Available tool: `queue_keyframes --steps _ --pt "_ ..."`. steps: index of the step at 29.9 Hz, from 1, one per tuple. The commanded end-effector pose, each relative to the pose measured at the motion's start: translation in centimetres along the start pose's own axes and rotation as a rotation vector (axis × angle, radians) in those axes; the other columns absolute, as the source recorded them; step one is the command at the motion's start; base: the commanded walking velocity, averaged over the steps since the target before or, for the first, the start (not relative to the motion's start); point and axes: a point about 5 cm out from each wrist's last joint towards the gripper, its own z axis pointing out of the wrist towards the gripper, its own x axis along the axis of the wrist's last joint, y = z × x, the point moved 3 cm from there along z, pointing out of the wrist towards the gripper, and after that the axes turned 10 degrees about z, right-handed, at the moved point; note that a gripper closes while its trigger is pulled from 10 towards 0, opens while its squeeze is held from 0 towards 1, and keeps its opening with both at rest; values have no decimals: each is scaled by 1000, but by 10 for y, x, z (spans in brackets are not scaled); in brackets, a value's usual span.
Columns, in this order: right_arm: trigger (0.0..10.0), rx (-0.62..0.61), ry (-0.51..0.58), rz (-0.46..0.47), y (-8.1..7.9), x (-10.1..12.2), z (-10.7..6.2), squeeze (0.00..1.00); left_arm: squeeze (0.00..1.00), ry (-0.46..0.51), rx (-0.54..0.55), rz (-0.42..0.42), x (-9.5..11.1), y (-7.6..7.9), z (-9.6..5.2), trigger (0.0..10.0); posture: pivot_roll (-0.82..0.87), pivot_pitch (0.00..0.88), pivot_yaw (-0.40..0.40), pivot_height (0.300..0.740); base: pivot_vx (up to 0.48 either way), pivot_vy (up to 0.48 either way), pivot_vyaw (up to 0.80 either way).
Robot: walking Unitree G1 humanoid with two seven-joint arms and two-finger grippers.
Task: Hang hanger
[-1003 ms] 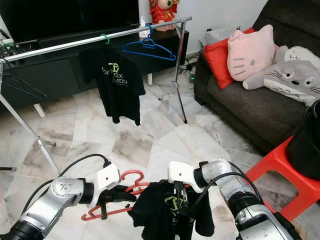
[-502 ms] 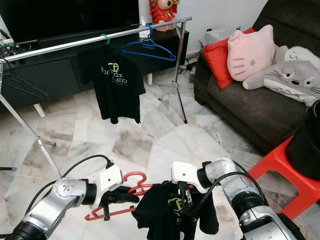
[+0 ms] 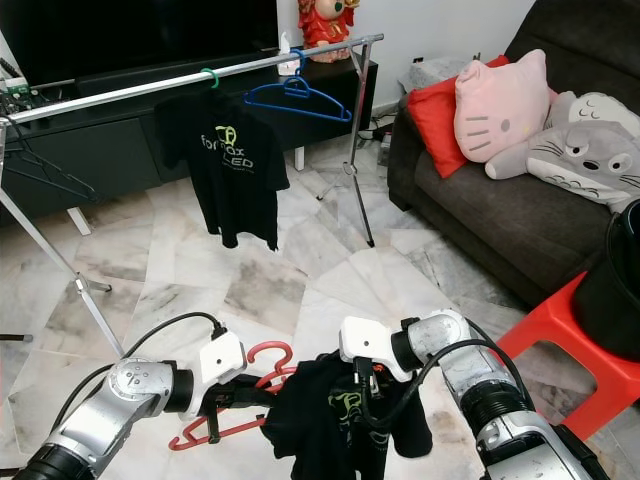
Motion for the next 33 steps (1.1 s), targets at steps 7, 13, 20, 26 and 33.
queue_keyframes --steps 7,13,20,26,33 --pt "10000 37 -41 -13 -5 -6 -4 1000 0 6 120 -33 -2 -18 -13 0 -33 0 -56 740 0 0 0" --pt "10000 13 -78 -20 -3 -12 -8 82 0 17 117 -40 -2 -17 -14 0 -36 0 -57 740 0 0 0" --pt "10000 -2 -93 -27 -2 -14 -10 0 0 36 118 -50 0 -17 -14 0 -40 0 -60 740 0 0 0" --pt "10000 -54 -79 -33 3 -13 -12 0 0 72 118 -62 4 -16 -12 0 -44 0 -61 740 0 0 0" --pt "10000 -285 -38 -44 30 -5 -47 0 0 67 115 -85 -3 -11 -18 0 -46 0 -64 740 0 0 0"
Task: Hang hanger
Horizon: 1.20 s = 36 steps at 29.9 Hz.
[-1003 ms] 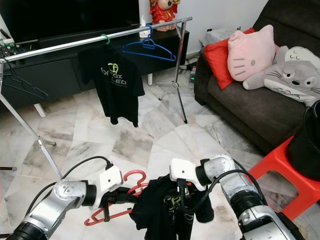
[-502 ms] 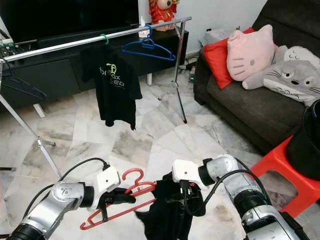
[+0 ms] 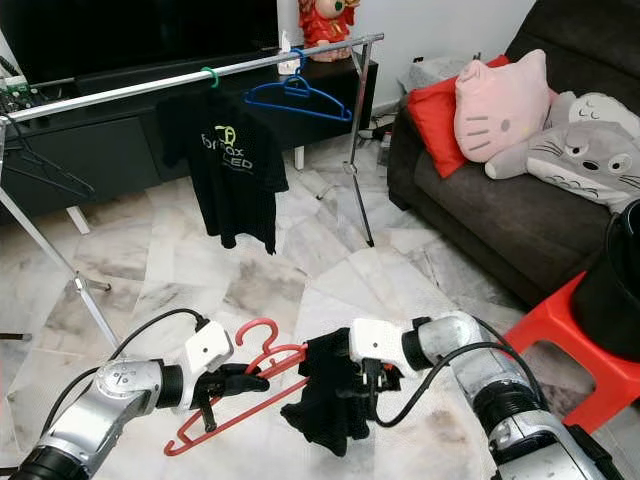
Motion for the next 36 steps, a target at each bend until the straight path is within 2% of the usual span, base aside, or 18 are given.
queue_keyframes --steps 1,3,4,5,9,20,28,33,36 --pt "10000 -78 14 -14 14 5 -15 0 0 39 -1 17 7 -1 -5 0 -46 0 -64 740 0 0 0" --pt "10000 -102 4 -12 18 3 -20 0 0 40 -2 13 7 -1 -7 0 -48 0 -65 740 0 0 0" --pt "10000 -149 -18 3 23 -5 -33 0 0 40 -4 2 5 -1 -12 0 -48 0 -65 740 0 0 0" --pt "10000 -164 -29 15 24 -9 -38 0 0 34 -7 -1 4 -1 -14 0 -48 0 -65 740 0 0 0" --pt "10000 -158 -57 53 19 -23 -45 0 0 31 -26 -15 2 1 -20 0 -46 0 -63 740 0 0 0" --pt "10000 -115 -33 167 -2 -47 -39 0 0 120 -63 -53 17 -1 -32 0 -42 0 -58 740 0 0 0" --pt "10000 -152 -31 194 -3 -53 -37 0 0 141 -105 -61 23 1 -38 0 -38 0 -59 740 0 0 0" --pt "10000 -237 -30 200 3 -56 -39 0 0 130 -145 -63 23 6 -39 0 -42 0 -57 740 0 0 0" --pt "10000 -238 -27 219 2 -58 -39 0 0 131 -153 -63 24 7 -39 0 -42 0 -57 740 0 0 0"
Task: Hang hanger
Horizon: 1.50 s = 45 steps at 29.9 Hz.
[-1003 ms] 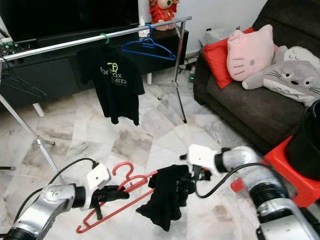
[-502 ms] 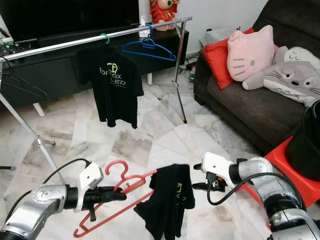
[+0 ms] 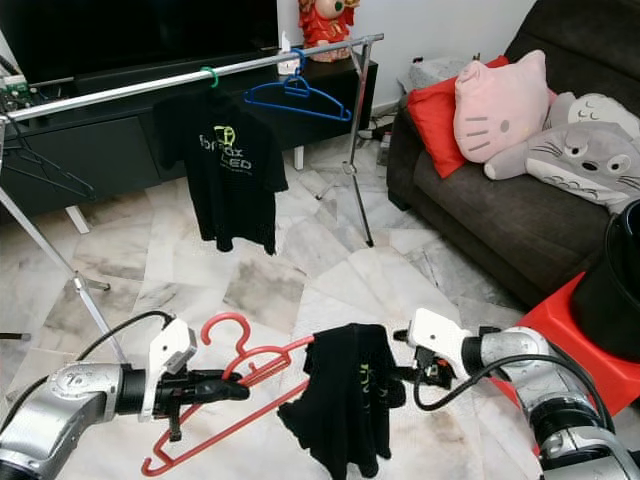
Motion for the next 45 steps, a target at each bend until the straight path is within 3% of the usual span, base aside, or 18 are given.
queue_keyframes --steps 1,13,27,28,29,30,31,45 --pt "10000 -12 10 15 1 -1 -1 0 0 50 -25 15 10 3 0 0 -42 0 -57 740 0 0 0" --pt "10000 58 6 123 -18 -15 15 0 0 69 -84 8 18 10 1 0 -31 0 -56 740 0 0 0" --pt "10000 35 30 162 -21 -16 22 0 0 83 -141 12 25 18 3 0 -28 0 -53 740 0 0 0" --pt "6353 28 30 161 -21 -16 23 0 0 84 -144 12 25 18 4 0 -28 0 -53 740 0 0 0" --pt "6353 24 30 159 -21 -16 23 0 0 84 -144 12 25 18 4 0 -28 0 -53 740 0 0 0" --pt "1804 21 31 165 -21 -17 23 0 0 85 -144 12 25 18 4 0 -28 0 -53 740 0 0 0" --pt "0 24 33 175 -22 -17 24 0 0 86 -144 11 26 18 4 0 -19 0 -54 740 0 0 0" --pt "0 44 83 210 -24 -11 27 0 0 90 -147 8 27 19 5 0 -19 0 -51 740 0 0 0"
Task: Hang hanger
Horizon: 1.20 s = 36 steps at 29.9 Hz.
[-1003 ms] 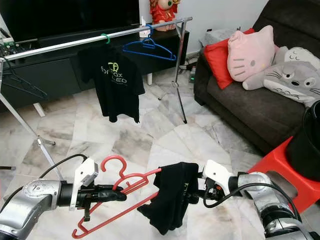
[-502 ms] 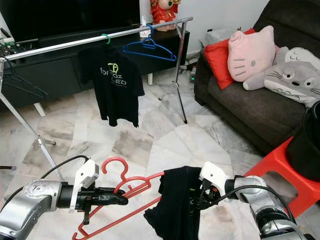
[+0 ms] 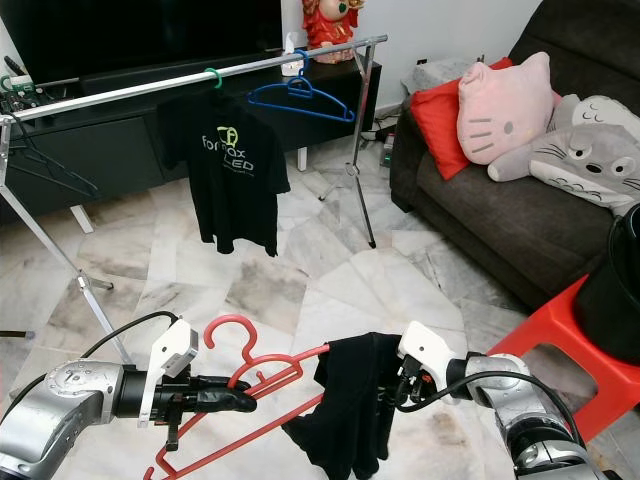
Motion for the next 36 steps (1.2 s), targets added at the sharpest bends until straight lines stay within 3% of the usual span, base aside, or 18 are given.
queue_keyframes --steps 1,36 --pt "0 -1 12 19 0 1 0 0 0 44 -42 36 13 4 4 0 -19 0 -51 740 0 0 0" --pt "0 38 51 34 -6 7 9 0 0 17 -29 31 7 3 4 0 -14 0 -52 740 0 0 0"
